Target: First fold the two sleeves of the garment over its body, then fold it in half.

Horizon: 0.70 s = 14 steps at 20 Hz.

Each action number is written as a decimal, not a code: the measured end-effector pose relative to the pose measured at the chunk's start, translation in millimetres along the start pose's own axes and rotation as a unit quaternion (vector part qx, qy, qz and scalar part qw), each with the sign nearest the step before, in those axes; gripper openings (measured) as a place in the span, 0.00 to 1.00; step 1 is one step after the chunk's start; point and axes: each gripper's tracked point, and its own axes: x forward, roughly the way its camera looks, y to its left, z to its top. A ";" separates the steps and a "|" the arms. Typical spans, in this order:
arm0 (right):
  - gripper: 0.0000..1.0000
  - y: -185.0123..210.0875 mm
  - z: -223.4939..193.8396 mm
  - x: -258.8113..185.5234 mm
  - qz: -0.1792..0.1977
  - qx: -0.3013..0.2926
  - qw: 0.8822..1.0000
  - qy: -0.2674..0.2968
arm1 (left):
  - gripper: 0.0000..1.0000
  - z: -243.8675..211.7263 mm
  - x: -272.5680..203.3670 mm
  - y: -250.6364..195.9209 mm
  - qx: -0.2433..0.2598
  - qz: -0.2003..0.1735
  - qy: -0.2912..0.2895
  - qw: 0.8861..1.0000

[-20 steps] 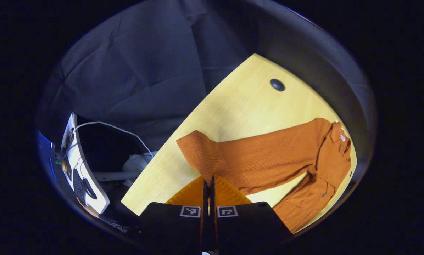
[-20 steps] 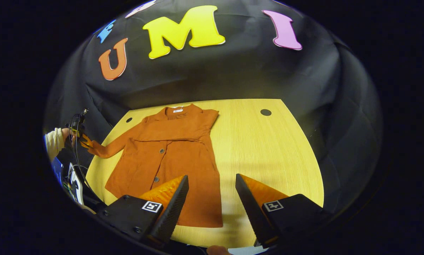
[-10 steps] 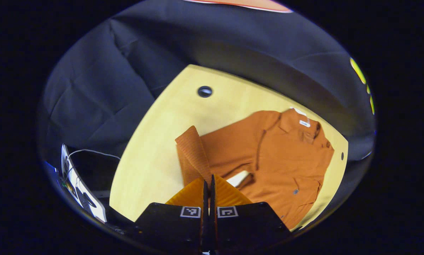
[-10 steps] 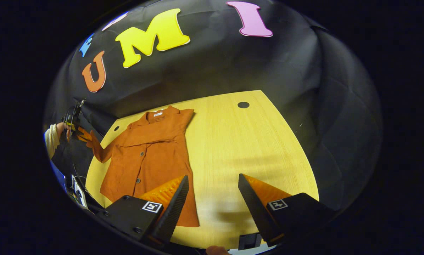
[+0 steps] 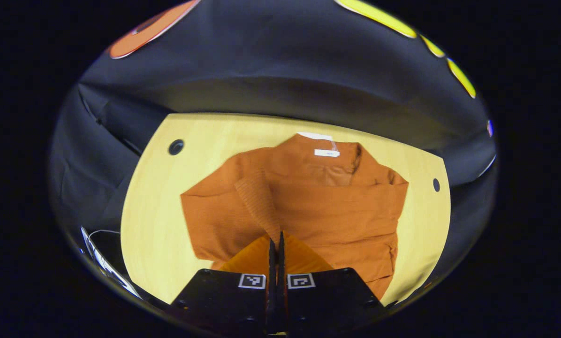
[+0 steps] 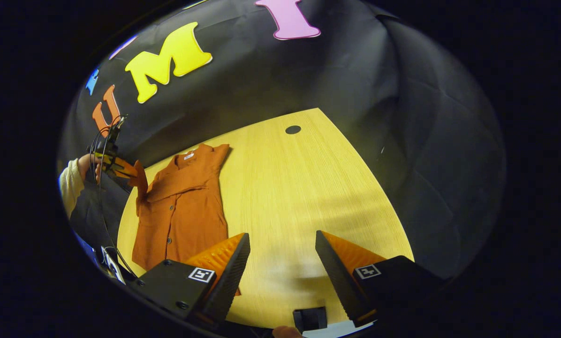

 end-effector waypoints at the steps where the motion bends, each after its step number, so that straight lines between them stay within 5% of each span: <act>1: 0.92 -3.4 -2.9 -0.7 -0.004 -0.003 1.000 0.003 | 0.03 0.0 4.1 -22.6 0.009 -0.009 0.002 1.000; 14: 0.93 -29.7 -37.6 -25.4 -0.031 -0.010 0.999 0.036 | 0.03 36.9 32.5 -247.9 0.079 -0.086 0.024 0.993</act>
